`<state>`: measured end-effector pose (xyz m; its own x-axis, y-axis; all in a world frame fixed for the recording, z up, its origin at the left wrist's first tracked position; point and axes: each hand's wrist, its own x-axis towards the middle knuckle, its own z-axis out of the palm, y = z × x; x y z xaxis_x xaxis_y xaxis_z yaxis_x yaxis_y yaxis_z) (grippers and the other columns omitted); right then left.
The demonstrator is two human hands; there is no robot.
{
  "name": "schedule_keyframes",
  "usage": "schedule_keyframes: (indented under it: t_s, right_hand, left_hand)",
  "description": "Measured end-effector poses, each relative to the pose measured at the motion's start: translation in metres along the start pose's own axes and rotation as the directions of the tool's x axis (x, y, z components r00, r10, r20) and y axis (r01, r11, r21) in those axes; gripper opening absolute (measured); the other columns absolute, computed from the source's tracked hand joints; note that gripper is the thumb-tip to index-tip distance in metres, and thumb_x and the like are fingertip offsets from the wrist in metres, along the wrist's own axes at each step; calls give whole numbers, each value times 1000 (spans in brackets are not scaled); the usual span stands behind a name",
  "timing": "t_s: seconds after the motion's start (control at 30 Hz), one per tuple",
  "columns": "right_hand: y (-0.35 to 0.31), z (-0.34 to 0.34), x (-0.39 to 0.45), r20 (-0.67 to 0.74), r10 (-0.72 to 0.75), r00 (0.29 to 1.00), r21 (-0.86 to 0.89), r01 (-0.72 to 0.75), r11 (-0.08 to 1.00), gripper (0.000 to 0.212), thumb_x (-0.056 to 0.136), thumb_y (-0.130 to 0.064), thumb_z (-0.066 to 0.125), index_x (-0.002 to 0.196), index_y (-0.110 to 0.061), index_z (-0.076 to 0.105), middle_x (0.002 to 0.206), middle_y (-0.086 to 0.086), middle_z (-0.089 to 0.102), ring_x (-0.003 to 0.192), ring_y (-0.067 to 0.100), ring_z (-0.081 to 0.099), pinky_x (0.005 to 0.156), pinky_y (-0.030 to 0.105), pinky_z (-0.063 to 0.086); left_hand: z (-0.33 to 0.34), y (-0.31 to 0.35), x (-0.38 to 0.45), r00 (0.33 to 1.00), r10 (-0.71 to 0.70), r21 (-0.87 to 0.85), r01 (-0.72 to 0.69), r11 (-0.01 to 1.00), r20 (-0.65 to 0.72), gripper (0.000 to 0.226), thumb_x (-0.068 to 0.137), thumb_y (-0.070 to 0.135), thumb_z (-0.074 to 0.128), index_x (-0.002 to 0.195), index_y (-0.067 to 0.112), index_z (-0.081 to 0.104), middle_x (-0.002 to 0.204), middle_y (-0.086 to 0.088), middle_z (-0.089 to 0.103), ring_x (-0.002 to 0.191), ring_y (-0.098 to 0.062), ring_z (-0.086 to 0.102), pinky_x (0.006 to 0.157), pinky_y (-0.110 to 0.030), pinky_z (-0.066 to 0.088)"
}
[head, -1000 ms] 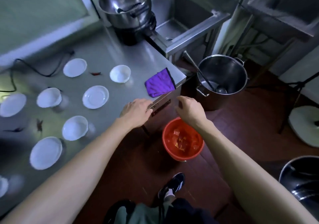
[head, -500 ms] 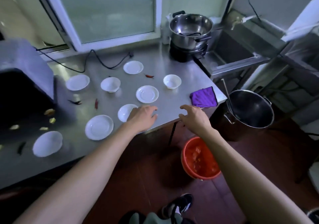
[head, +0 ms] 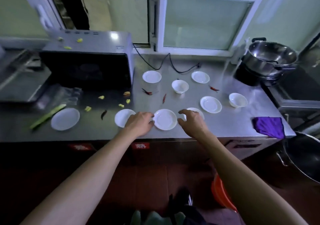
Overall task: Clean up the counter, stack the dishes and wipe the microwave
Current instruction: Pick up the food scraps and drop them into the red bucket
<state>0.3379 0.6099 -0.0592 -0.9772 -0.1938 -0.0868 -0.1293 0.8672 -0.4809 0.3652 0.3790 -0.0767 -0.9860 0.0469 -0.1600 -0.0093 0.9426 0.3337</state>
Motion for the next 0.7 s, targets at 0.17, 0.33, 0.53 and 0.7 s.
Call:
schedule_keyframes:
  t_s: [0.17,0.33,0.53,0.7]
  right_hand:
    - [-68,35,25,91,-113,989,-22,115,993,38,91,-33,59,129,-28,61,127,4,66,113,28,61,92,38,49]
    - [-124,77,55,192,-256,948,-7,262,965,37,95,-33,61,130,-22,61,129,5,66,103,27,66,88,40,55]
    - [-159,125,109,279,-274,920,36,276,961,38,93,-29,60,131,-23,61,129,8,65,110,30,63,91,40,53]
    - [-176,157,170,305,-256,917,26,260,965,37,94,-30,60,130,-24,62,128,10,65,109,33,63,94,42,52]
  left_hand:
    - [-13,-71,-32,987,-130,-42,127,991,-95,37,97,36,48,131,26,59,132,-3,62,114,-29,60,88,-40,51]
    - [-19,-135,-49,957,-268,-108,256,961,-110,35,94,32,51,126,24,63,125,-4,66,109,-27,62,85,-41,53]
    - [-23,-194,-31,923,-368,-159,348,924,-117,38,94,31,52,130,23,61,131,-3,62,117,-25,58,91,-39,50]
    - [-28,-225,13,922,-368,-142,350,926,-121,27,95,30,50,116,20,65,115,-4,67,101,-26,61,79,-38,51]
